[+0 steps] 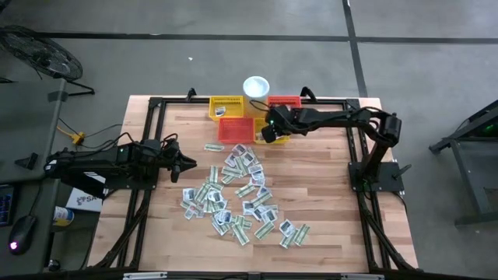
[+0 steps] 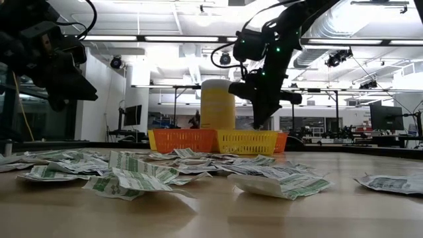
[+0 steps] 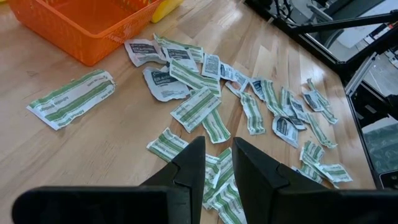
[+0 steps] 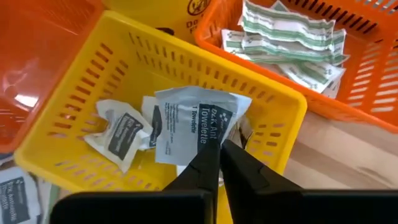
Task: Pick & Place First Aid Supplies
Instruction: Put the black towelette pack into the bottom yellow basket
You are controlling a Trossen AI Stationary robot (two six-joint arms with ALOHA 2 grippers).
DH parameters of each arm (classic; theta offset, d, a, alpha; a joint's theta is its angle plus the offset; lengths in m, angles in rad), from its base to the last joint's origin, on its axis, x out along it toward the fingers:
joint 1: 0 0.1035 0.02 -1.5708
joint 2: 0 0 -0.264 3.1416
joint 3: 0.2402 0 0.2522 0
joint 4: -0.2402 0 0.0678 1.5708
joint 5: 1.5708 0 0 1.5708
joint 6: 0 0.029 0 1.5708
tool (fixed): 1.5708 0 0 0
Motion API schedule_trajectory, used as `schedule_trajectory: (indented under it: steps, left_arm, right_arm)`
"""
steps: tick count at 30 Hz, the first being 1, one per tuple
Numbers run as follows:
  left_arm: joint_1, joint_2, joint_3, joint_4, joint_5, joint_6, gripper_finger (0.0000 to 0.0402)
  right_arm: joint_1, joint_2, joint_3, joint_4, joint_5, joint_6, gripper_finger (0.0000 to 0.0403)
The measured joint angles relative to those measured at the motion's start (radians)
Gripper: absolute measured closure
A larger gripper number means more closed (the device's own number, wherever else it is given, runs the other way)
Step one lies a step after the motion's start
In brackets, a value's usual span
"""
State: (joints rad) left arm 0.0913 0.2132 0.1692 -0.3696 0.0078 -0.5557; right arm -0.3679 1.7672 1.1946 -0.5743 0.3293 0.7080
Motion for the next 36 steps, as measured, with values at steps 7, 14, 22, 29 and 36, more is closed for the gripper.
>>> schedule_trajectory:
  steps: [7,14,22,29,36]
  left_arm:
    - [0.000,0.000,0.000,0.000,0.000,0.000,0.0321]
    - [0.000,0.000,0.000,0.000,0.000,0.000,0.0321]
    - [0.000,0.000,0.000,0.000,0.000,0.000,0.0321]
    - [0.000,0.000,0.000,0.000,0.000,0.000,0.0321]
    - [0.000,0.000,0.000,0.000,0.000,0.000,0.0321]
  right_arm:
    - [0.001,0.000,0.000,-0.014,-0.009,0.070,0.0347]
    - [0.045,-0.047,0.000,-0.061,-0.075,-0.019,0.0304]
    - [0.174,-0.096,0.001,-0.179,-0.291,-0.143,0.0293]
    - [0.332,-0.098,0.001,-0.233,-0.346,-0.269,0.0293]
    - [0.488,-0.098,0.001,-0.231,-0.419,-0.543,0.0292]
